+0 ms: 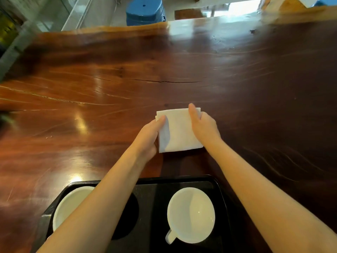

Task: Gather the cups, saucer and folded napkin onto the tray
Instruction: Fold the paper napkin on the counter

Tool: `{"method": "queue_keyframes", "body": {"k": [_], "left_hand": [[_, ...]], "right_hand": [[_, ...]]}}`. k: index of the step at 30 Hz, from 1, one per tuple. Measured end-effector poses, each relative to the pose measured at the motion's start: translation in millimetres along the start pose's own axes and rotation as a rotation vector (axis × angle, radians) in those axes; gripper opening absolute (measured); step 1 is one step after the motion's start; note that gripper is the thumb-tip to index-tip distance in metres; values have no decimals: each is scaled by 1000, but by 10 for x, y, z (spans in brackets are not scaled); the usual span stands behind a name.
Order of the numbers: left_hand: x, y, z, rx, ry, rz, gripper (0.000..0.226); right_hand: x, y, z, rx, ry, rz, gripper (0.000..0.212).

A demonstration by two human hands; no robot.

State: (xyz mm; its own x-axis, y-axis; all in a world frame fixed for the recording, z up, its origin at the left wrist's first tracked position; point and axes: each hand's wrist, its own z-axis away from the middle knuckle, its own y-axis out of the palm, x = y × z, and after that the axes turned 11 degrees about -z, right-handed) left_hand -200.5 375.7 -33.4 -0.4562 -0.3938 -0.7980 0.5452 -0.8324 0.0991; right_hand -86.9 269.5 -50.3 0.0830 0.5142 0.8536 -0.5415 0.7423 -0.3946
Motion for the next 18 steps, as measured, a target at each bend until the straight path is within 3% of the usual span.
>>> {"method": "queue_keyframes", "body": {"k": [2, 4, 8, 18], "left_hand": [[-4, 90, -12, -109, -62, 36, 41], [-21, 153, -69, -268, -107, -114, 52], [4, 171, -150, -541, 85, -425, 41], [-19, 252, 16, -757, 200, -574, 44]], "right_hand": [[-53, 86, 34, -20, -33, -3, 49], [-70, 137, 32, -63, -60, -14, 45], [-58, 198, 38, -150, -141, 8, 48], [187, 203, 200, -231, -206, 152, 55]]}}
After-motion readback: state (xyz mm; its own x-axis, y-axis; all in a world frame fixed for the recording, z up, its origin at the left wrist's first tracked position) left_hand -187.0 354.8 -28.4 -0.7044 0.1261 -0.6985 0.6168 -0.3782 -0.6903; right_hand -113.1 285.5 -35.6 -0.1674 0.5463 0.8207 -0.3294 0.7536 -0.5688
